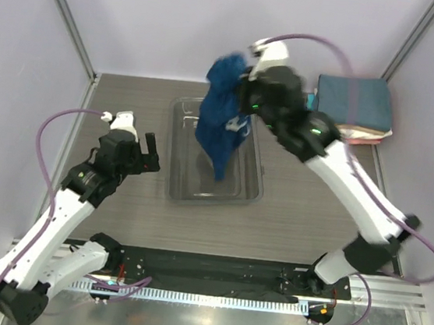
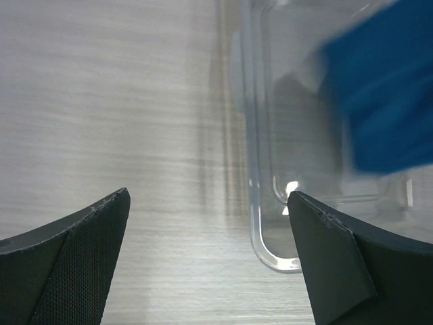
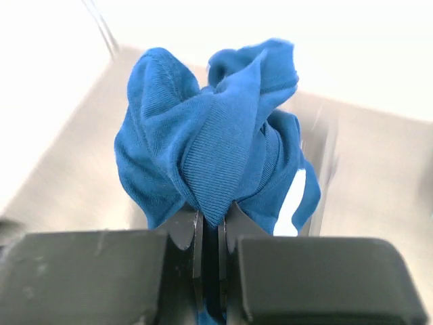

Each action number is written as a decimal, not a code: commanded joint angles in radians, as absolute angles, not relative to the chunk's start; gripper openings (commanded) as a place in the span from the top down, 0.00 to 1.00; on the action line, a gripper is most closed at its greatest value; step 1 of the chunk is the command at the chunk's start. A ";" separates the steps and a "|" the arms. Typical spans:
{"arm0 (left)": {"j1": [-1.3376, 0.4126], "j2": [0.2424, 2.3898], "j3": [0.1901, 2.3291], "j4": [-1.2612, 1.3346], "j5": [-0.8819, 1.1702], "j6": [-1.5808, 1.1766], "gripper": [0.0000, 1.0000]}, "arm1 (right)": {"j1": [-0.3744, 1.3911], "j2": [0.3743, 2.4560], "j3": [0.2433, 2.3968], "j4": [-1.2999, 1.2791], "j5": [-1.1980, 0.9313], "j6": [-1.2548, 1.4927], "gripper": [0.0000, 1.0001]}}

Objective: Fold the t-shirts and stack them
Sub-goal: Grab the tshirt from the pile, then move the tshirt to the center of the board, then flatten the tshirt out

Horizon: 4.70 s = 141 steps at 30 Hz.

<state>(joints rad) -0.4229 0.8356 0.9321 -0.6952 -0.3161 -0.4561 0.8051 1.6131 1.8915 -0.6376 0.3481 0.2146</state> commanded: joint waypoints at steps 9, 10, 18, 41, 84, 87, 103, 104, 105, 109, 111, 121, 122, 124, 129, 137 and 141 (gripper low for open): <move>-0.416 1.293 0.957 -0.460 -0.347 -0.658 0.00 | 0.804 0.974 1.720 -0.117 0.374 0.005 0.99; -0.413 1.340 0.978 -0.434 -0.341 -0.660 0.01 | 0.804 0.953 1.726 -0.120 0.373 0.005 0.99; -0.420 1.695 1.083 -0.373 -0.180 -0.689 0.76 | 0.804 0.897 1.746 -0.176 0.382 -0.064 0.99; -1.025 2.008 1.500 -0.431 -0.172 -1.092 1.00 | 0.804 0.989 1.829 -0.058 0.377 -0.064 0.99; -1.124 0.934 0.982 -0.559 -0.640 -1.129 0.11 | 0.804 1.512 2.167 -0.032 -0.268 0.109 0.99; -1.117 0.696 0.977 -0.784 -0.843 -1.112 0.07 | 0.802 1.528 2.180 -0.006 -0.330 0.005 0.99; -1.117 0.471 1.095 -1.276 -1.065 -1.146 0.05 | 0.307 0.772 0.725 0.060 -0.164 0.333 0.00; -1.117 0.480 1.092 -1.276 -1.068 -1.144 0.04 | 0.308 0.796 0.738 0.029 -0.198 0.366 0.00; -1.117 0.500 1.088 -1.278 -1.072 -1.135 0.03 | 0.343 0.820 0.755 0.006 -0.216 0.380 0.00; -1.117 0.528 1.089 -1.325 -1.097 -1.161 0.02 | 0.682 0.986 0.850 -0.213 0.088 0.382 0.00; -1.117 0.522 1.083 -1.338 -1.106 -1.151 0.02 | 0.841 1.099 0.857 -0.284 0.210 0.453 0.00; -1.117 0.597 1.014 -1.270 -1.058 -1.029 0.03 | 1.014 1.564 1.055 -0.247 0.179 0.529 0.06; -1.117 0.598 1.008 -1.276 -1.065 -1.029 0.03 | 1.029 1.601 1.093 -0.277 0.190 0.514 0.06; -1.117 0.585 0.988 -1.278 -1.066 -1.029 0.03 | 1.038 1.704 1.189 -0.305 0.199 0.503 0.09; -1.117 0.477 0.965 -1.253 -1.057 -1.016 0.03 | 1.043 1.830 1.304 -0.368 0.248 0.497 0.15; -1.120 0.419 0.950 -1.226 -1.065 -0.997 0.04 | 1.058 1.986 1.466 -0.529 0.342 0.483 0.34; -1.120 0.437 0.950 -1.223 -1.062 -0.991 0.04 | 1.066 2.032 1.491 -0.564 0.387 0.482 0.49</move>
<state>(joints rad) -1.1172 0.4168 0.9565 -1.2610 -1.0256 -1.0050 1.0523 2.0190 1.4425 -0.5011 0.3172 0.4908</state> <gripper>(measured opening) 0.958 0.573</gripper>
